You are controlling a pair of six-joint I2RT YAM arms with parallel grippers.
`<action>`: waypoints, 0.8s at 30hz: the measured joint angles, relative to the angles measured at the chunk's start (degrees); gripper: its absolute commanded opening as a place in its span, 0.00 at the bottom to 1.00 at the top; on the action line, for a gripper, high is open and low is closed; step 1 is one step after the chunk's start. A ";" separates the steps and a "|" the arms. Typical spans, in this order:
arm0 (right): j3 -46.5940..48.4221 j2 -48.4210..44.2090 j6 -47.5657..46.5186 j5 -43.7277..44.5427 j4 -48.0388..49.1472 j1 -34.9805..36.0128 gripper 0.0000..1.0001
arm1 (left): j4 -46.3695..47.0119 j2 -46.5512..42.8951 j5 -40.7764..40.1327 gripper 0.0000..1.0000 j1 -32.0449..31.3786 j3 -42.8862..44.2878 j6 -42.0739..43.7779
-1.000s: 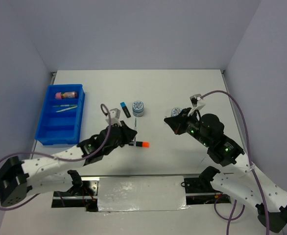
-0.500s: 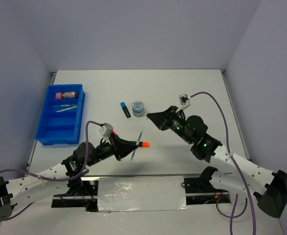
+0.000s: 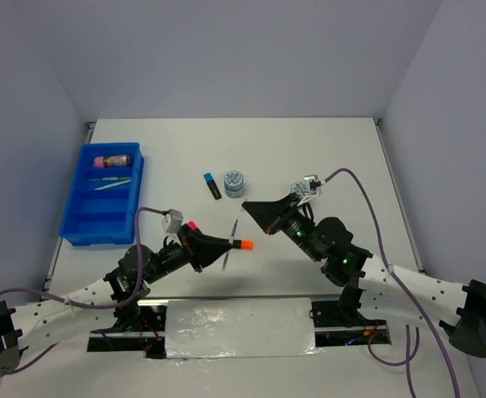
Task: Sort the stationery into containers
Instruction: Close the pen cap on the pen.
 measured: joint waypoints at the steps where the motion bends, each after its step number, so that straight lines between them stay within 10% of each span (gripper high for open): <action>1: -0.39 0.04 0.02 0.22 0.55 0.13 0.00 | 0.07 0.00 -0.11 0.00 0.00 -0.04 -0.17; 24: -0.70 3.65 -2.80 -0.07 3.91 1.14 0.00 | 1.49 0.13 -1.01 0.00 0.00 -0.04 -0.42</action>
